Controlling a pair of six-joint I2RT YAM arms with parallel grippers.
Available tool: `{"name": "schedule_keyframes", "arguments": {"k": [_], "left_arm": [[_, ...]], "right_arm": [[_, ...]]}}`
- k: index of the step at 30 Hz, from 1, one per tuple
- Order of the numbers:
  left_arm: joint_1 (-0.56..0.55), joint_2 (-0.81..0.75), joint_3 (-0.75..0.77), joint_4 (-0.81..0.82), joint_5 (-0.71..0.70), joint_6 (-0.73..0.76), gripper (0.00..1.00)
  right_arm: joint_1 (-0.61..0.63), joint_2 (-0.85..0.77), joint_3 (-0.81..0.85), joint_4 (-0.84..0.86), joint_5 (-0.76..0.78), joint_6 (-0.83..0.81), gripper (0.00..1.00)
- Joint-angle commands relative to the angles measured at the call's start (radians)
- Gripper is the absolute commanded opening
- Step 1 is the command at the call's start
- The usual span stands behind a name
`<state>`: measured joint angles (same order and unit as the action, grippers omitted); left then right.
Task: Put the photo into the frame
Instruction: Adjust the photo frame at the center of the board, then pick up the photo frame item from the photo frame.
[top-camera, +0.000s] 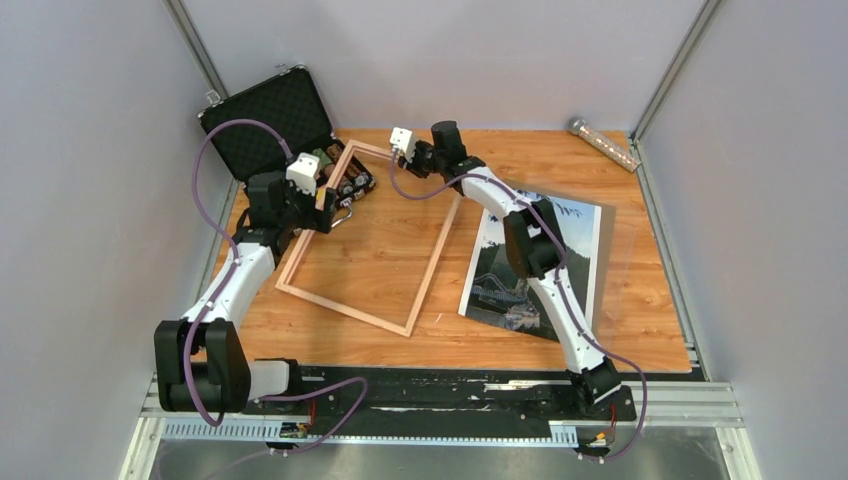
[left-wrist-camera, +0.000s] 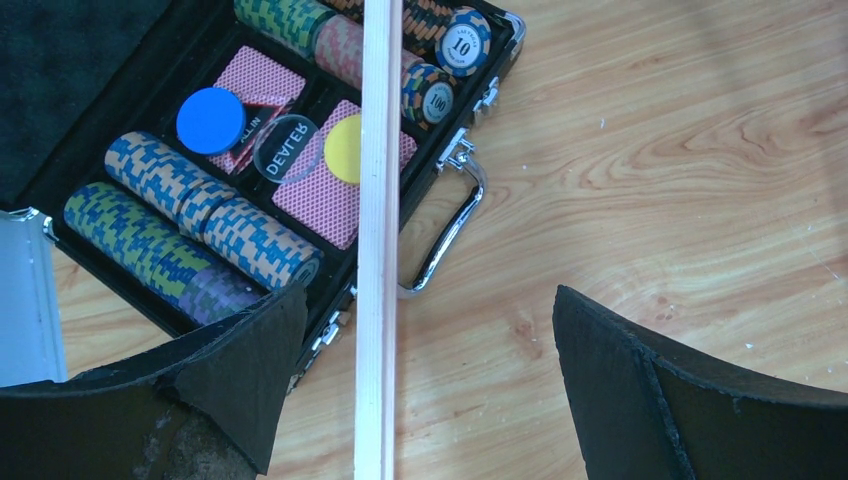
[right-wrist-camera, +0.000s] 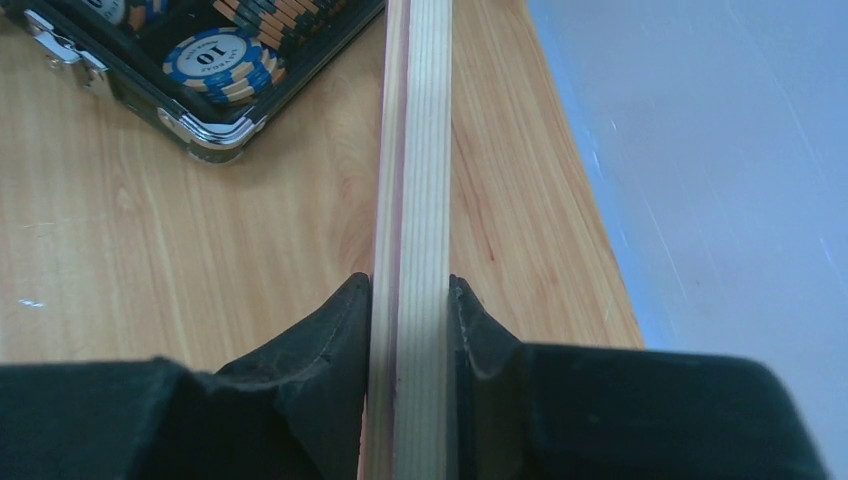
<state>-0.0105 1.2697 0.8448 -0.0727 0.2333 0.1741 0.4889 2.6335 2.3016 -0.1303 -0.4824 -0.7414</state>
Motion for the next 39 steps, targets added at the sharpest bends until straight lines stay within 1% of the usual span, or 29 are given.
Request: {"name": "schedule_keyframes", "arguments": {"k": [1,3,5,6,10,13,18,22,25,28,32,34,35,36,39], "left_arm": [[0.007,-0.027,-0.002,0.049,-0.012,0.022,1.0],[0.007,-0.03,-0.007,0.052,-0.01,0.024,1.0],[0.007,-0.031,-0.009,0.053,-0.012,0.025,1.0],[0.007,-0.032,-0.009,0.052,-0.013,0.024,1.0],[0.007,-0.043,-0.013,0.049,-0.011,0.022,1.0],[0.007,-0.062,-0.017,0.044,-0.012,0.017,1.0],[0.007,-0.101,-0.013,0.018,-0.005,0.01,1.0],[0.007,-0.147,0.007,-0.046,0.042,-0.005,1.0],[-0.007,-0.168,0.051,-0.122,0.073,-0.009,1.0],[-0.086,-0.157,0.105,-0.236,0.053,0.004,1.0],[-0.184,-0.104,0.191,-0.321,0.096,-0.024,1.0],[-0.237,-0.066,0.227,-0.333,0.131,-0.054,1.0],[-0.257,-0.037,0.248,-0.334,0.14,-0.078,1.0],[-0.301,-0.005,0.259,-0.331,0.142,-0.089,1.0],[-0.393,0.065,0.306,-0.308,0.141,-0.138,1.0]], "right_arm": [[0.005,0.033,0.067,0.223,0.06,-0.173,0.26],[0.005,0.033,0.054,0.231,0.061,-0.174,0.33],[0.005,0.028,0.036,0.238,0.071,-0.174,0.43],[0.004,0.026,0.03,0.239,0.077,-0.174,0.47],[0.005,-0.012,-0.006,0.239,0.105,-0.144,0.58],[0.005,-0.064,-0.05,0.238,0.136,-0.102,0.65],[0.005,-0.232,-0.185,0.205,0.23,0.0,0.7],[-0.006,-0.44,-0.4,0.168,0.285,0.119,0.72],[-0.026,-0.626,-0.606,0.136,0.294,0.235,0.76],[-0.058,-0.817,-0.832,0.082,0.298,0.352,0.78],[-0.129,-1.06,-1.097,0.032,0.29,0.47,0.85],[-0.188,-1.194,-1.226,0.022,0.291,0.532,0.88],[-0.222,-1.249,-1.282,0.017,0.288,0.559,0.92],[-0.259,-1.297,-1.337,0.009,0.283,0.58,0.94],[-0.375,-1.435,-1.464,-0.029,0.26,0.608,0.96]]}}
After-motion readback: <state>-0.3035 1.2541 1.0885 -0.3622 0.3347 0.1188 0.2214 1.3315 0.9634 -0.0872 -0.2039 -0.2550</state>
